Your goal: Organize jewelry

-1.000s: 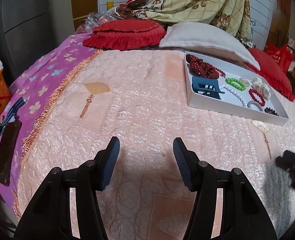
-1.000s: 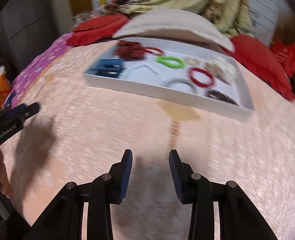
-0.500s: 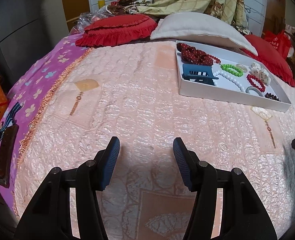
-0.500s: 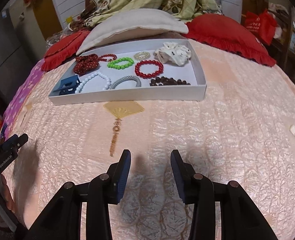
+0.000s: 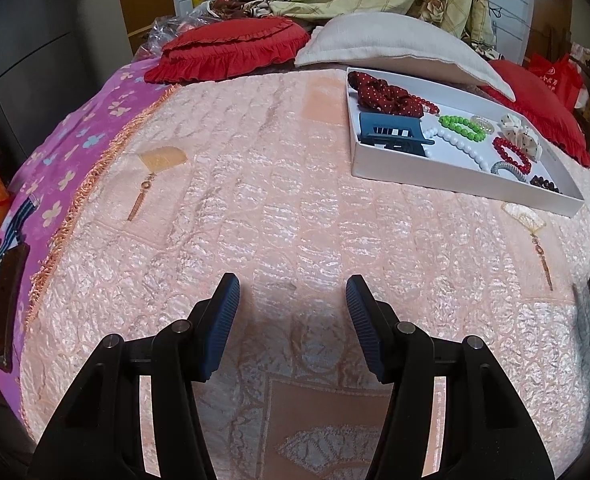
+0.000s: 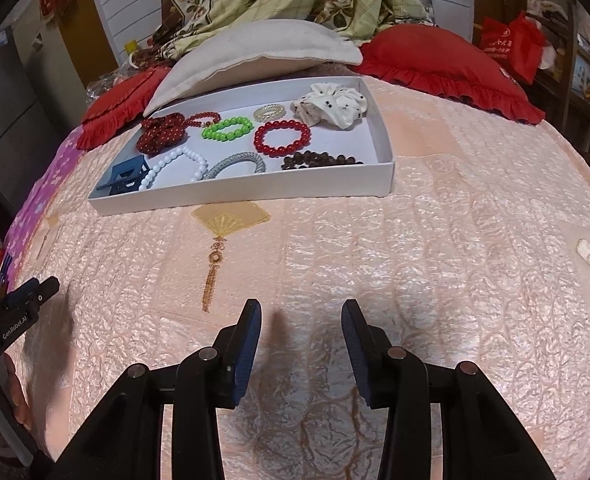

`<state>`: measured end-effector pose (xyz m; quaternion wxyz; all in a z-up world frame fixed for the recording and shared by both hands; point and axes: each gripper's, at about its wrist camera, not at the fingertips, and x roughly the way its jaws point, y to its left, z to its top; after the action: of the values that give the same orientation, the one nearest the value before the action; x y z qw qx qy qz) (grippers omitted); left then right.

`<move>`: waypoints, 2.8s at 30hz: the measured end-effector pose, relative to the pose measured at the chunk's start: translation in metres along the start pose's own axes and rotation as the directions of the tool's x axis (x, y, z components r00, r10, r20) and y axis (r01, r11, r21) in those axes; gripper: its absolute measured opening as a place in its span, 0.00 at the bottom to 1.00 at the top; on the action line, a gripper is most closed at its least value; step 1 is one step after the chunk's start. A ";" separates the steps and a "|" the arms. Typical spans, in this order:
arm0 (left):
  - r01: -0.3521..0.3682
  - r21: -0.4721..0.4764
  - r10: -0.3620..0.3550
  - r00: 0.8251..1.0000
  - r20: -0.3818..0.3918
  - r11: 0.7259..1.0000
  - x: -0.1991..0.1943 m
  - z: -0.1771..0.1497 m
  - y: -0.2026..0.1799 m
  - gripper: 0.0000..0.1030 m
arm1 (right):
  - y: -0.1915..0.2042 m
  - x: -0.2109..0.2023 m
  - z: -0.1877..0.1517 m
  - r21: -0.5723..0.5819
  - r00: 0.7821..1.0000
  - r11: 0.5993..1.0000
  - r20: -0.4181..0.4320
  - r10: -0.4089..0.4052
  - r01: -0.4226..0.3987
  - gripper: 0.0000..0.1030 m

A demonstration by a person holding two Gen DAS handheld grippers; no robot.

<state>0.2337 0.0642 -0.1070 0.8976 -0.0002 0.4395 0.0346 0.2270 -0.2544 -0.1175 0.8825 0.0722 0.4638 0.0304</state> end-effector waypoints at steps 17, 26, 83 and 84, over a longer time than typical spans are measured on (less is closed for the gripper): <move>0.162 -0.205 -0.174 0.984 -0.042 0.965 0.005 0.051 0.035 0.54 | -0.066 -0.008 0.063 0.118 0.995 0.993 0.094 -0.018 0.007 0.57; 0.238 -0.199 -0.262 0.960 -0.101 0.950 0.053 0.113 0.014 0.54 | -0.085 0.045 0.108 0.161 1.000 0.987 0.026 0.016 -0.020 0.57; 0.079 -0.028 -0.078 0.997 0.013 0.997 -0.008 0.083 -0.014 0.18 | -0.038 0.018 0.093 0.034 0.990 0.999 0.135 -0.041 0.037 0.45; 0.013 -0.031 -0.012 0.999 0.046 0.999 -0.021 0.079 -0.015 0.18 | -0.032 0.008 0.087 0.018 0.987 0.999 0.151 -0.045 0.043 0.45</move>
<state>0.2837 0.0507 -0.0423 0.9074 -0.0163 0.4184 0.0360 0.3025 -0.2939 -0.0800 0.9151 0.0707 0.3971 0.0019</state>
